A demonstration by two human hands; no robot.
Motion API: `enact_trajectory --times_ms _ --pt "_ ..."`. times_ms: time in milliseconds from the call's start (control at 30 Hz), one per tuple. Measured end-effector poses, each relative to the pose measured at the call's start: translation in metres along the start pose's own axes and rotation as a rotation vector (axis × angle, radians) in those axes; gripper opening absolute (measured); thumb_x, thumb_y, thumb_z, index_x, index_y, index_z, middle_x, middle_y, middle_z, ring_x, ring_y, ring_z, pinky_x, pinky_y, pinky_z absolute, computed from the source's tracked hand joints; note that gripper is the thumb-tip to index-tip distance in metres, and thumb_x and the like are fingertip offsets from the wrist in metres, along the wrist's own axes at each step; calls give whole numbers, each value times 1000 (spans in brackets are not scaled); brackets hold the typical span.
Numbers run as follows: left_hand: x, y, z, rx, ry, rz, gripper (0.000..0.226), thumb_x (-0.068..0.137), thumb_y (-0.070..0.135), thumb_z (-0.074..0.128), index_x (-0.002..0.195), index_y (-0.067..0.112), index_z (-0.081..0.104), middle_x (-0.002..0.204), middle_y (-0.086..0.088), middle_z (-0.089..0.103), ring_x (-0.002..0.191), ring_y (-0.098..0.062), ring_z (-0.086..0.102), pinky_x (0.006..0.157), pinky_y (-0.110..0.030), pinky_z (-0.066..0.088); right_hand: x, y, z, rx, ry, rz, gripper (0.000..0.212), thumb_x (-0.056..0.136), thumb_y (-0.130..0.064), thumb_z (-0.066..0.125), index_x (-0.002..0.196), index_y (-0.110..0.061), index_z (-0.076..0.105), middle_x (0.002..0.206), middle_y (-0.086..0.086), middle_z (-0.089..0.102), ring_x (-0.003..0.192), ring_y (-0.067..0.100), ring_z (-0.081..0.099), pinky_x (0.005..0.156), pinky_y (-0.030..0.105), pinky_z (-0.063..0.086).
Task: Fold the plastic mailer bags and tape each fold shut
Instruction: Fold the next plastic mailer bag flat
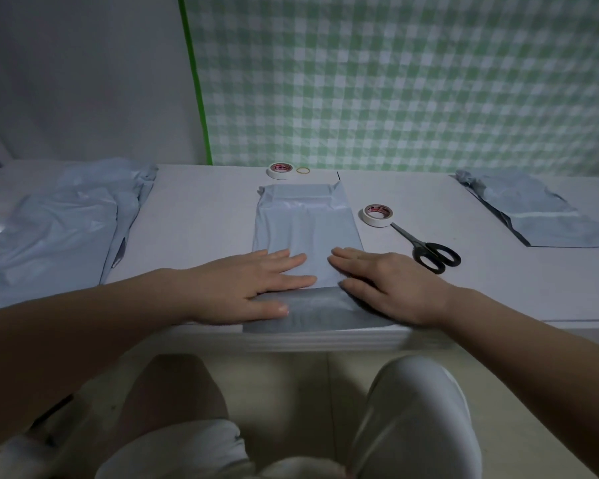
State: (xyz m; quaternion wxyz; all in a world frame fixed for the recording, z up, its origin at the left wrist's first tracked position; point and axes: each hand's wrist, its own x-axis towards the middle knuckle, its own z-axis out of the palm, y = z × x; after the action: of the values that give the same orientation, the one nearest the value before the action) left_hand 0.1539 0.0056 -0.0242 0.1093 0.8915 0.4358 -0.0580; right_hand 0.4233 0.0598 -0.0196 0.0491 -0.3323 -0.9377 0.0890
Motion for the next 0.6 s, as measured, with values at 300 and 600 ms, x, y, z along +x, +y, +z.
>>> enact_trajectory --times_ms 300,600 --pt "-19 17 12 51 76 12 78 80 72 38 141 48 -5 154 16 -14 141 1 -14 110 -11 -11 -29 -1 7 -1 -72 -70 111 61 -89 41 151 -28 18 157 -9 8 144 3 7 117 21 13" --pt "-23 22 15 -274 303 -53 65 89 64 21 142 31 39 147 22 30 134 15 20 108 -3 13 -33 2 4 330 118 44 54 84 -41 67 134 -25 54 139 -14 50 128 -7 41 109 16 31"
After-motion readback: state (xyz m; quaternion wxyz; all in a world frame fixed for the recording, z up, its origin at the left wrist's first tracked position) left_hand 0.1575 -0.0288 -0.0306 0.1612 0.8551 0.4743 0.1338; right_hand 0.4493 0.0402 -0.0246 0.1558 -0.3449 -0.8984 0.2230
